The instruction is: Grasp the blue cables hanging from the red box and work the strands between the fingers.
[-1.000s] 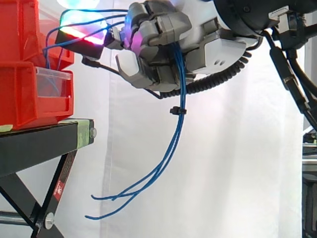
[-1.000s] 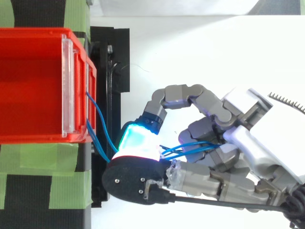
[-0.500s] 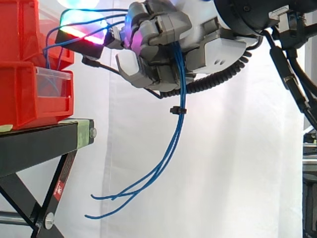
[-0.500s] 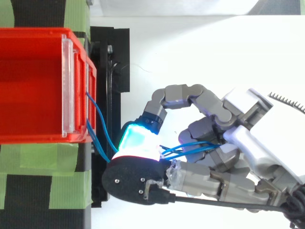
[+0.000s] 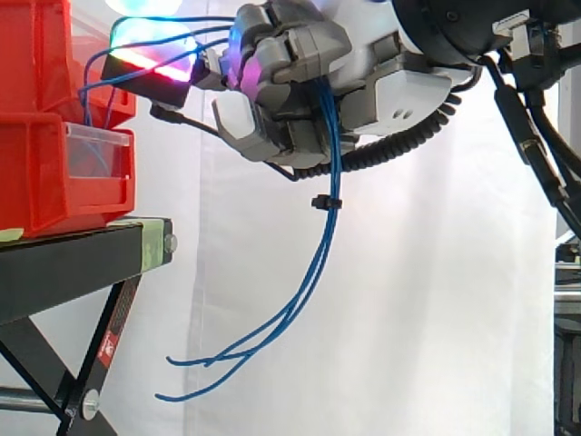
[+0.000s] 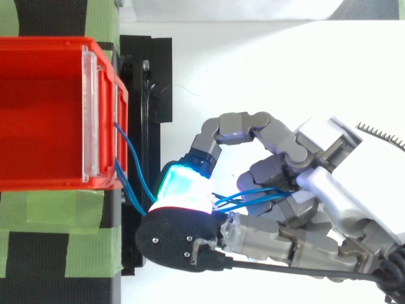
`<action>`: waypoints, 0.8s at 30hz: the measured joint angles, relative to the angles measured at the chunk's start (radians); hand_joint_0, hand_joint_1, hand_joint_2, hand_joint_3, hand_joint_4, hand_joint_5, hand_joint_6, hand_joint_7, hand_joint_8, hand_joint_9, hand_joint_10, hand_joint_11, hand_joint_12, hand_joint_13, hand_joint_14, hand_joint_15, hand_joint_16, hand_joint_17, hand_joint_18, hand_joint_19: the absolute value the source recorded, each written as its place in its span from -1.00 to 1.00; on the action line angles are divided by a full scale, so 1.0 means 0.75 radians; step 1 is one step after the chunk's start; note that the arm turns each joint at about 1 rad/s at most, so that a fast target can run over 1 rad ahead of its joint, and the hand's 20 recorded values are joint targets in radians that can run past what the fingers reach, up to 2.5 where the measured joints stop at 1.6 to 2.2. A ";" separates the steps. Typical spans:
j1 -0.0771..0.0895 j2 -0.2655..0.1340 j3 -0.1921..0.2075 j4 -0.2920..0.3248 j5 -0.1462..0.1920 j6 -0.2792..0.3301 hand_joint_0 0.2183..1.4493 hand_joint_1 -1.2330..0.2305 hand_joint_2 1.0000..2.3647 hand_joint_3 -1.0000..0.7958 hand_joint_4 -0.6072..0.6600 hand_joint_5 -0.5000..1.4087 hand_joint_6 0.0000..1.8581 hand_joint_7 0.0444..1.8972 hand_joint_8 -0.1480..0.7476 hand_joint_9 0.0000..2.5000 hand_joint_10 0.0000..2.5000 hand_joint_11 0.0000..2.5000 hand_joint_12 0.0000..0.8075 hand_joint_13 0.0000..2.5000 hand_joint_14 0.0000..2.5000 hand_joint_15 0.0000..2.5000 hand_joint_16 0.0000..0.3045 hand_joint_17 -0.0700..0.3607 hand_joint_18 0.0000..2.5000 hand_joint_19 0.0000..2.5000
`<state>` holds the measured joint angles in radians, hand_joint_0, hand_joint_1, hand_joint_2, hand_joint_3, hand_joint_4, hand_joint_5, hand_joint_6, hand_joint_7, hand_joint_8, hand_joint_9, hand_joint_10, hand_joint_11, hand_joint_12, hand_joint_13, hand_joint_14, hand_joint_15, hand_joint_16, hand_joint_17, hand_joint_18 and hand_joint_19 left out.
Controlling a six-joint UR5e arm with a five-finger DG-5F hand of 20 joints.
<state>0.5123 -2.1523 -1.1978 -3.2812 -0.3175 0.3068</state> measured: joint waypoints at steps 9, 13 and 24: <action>0.000 -0.001 0.000 0.000 0.000 0.000 -0.08 -0.26 -0.71 0.36 0.08 -0.24 0.34 0.29 0.50 0.56 1.00 1.00 0.54 0.59 1.00 0.29 0.62 0.18 1.00 -0.53; 0.000 0.000 0.000 0.000 0.000 0.000 -0.08 -0.26 -0.72 0.36 0.08 -0.24 0.34 0.28 0.50 0.56 1.00 1.00 0.54 0.59 1.00 0.29 0.62 0.18 1.00 -0.53; 0.000 0.000 0.000 0.000 0.000 0.000 -0.07 -0.26 -0.74 0.38 0.08 -0.24 0.34 0.29 0.50 0.56 1.00 1.00 0.54 0.59 1.00 0.29 0.62 0.18 1.00 -0.53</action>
<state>0.5123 -2.1526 -1.1980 -3.2812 -0.3175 0.3068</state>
